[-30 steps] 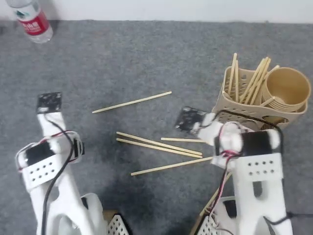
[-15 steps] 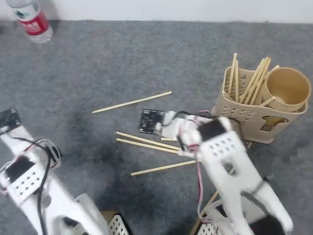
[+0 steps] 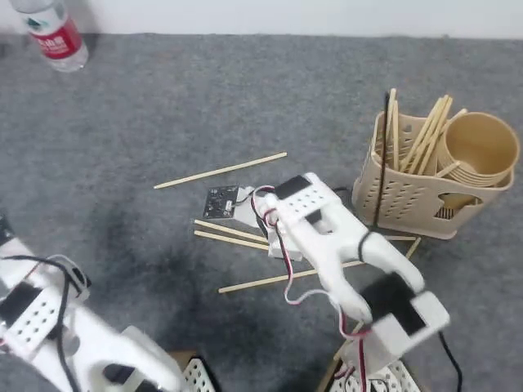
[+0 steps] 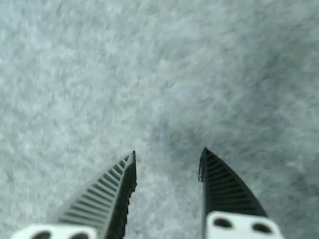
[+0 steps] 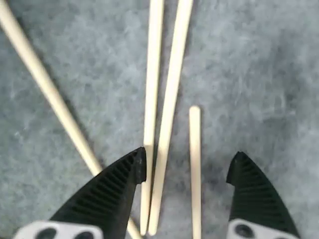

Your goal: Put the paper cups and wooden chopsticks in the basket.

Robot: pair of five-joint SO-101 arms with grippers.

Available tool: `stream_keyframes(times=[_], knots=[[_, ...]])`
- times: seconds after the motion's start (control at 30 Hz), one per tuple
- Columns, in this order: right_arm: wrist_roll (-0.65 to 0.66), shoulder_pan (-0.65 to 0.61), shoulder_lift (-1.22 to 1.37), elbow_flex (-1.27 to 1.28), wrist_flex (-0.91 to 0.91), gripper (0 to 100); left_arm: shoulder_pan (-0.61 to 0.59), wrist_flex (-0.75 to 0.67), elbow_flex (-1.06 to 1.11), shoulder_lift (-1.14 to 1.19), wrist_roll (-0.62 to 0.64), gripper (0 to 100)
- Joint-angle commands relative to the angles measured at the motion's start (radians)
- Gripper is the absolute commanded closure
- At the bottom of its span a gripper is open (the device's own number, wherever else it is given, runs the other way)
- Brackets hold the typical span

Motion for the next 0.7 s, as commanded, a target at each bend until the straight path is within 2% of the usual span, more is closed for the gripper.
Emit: stream_keyframes(times=[0.0,0.3,0.6,0.67], knots=[[-0.012,-0.008,0.059,-0.107,-0.018,72.1,-0.021,-0.023,0.01,-0.014,-0.02,80],[-0.011,-0.008,0.214,-0.229,0.042,73.1,0.014,-0.089,0.05,-0.012,-0.02,80],[0.037,-0.033,0.243,-0.235,0.068,99.6,0.015,-0.091,0.051,-0.012,-0.02,80],[0.046,-0.033,0.243,-0.235,0.068,98.5,0.015,-0.091,0.051,-0.012,-0.02,80]])
